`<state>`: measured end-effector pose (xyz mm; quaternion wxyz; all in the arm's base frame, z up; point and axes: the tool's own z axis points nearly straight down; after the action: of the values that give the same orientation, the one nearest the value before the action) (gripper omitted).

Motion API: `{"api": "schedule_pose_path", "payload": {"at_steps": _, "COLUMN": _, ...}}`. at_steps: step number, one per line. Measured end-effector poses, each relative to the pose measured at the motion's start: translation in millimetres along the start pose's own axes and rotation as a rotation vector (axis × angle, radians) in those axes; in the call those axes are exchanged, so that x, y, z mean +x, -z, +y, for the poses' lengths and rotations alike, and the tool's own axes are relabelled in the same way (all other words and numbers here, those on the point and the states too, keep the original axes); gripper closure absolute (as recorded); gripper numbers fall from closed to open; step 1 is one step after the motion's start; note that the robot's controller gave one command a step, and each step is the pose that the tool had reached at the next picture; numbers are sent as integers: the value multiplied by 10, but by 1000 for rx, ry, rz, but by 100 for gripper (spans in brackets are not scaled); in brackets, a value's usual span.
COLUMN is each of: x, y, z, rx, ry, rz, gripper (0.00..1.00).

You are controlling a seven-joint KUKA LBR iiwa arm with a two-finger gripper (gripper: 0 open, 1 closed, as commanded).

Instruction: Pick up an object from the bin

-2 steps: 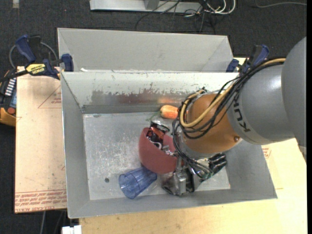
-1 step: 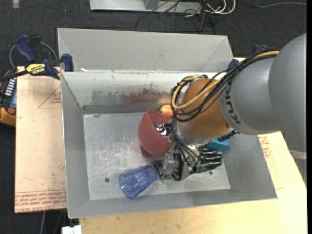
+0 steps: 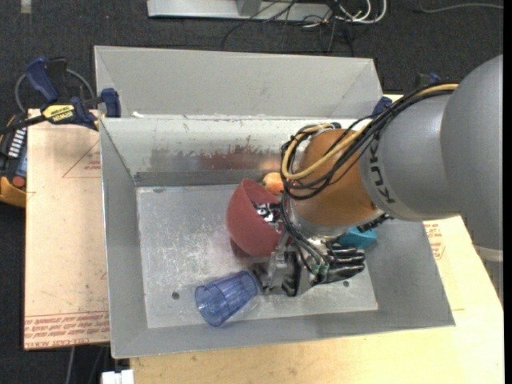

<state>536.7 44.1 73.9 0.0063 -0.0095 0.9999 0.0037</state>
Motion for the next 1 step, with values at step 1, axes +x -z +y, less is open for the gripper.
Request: {"api": "schedule_pose_path", "payload": {"at_steps": 1, "x": 7, "y": 28, "z": 0, "rx": 0, "ry": 0, "rz": 1, "gripper": 100}}
